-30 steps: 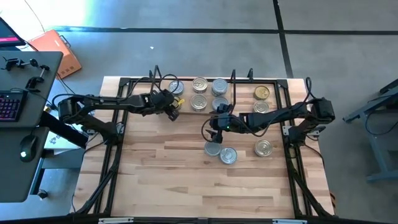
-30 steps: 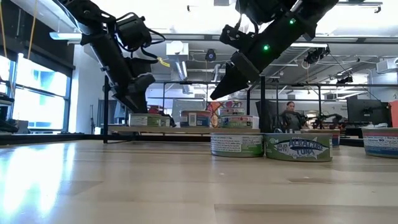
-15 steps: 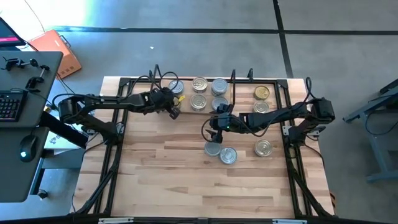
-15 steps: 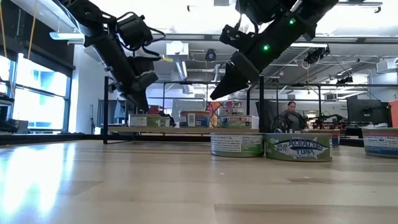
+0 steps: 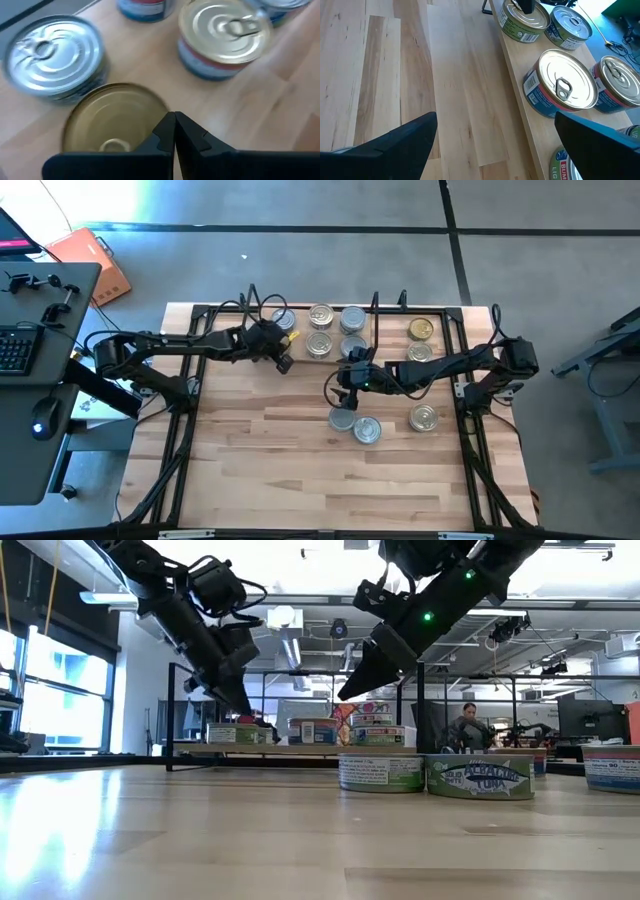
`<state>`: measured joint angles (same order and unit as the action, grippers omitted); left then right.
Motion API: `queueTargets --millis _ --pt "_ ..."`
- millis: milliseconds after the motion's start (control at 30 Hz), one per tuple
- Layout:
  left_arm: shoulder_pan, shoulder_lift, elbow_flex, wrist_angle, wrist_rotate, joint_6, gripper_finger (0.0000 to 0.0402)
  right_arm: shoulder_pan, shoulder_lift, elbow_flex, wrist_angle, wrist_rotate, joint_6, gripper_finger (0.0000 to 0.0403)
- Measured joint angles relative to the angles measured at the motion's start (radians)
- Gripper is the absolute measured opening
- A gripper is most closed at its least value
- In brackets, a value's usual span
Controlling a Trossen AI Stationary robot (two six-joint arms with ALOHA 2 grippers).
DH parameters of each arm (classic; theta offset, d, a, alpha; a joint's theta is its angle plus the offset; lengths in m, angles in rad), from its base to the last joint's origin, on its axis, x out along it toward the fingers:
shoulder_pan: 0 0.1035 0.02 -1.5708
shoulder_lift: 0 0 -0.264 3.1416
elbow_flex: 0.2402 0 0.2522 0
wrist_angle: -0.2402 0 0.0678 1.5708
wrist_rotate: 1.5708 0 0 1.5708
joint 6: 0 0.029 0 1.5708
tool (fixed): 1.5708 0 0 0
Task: Stack canned seafood by type on shelf
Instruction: Adjust the tuna cans and the shelf on the table
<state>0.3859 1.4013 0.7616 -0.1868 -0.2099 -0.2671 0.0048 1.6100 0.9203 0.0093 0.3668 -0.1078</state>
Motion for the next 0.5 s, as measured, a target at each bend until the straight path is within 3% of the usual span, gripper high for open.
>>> queueTargets --millis 367,500 --pt "-0.001 -0.042 0.001 0.16 0.168 0.02 0.0 0.0 0.0 0.0 0.005 0.0 0.007 0.0397" --pt "-0.016 -0.068 0.067 0.115 0.112 0.027 0.0 0.0 0.0 0.0 0.055 -0.014 0.026 0.0397"
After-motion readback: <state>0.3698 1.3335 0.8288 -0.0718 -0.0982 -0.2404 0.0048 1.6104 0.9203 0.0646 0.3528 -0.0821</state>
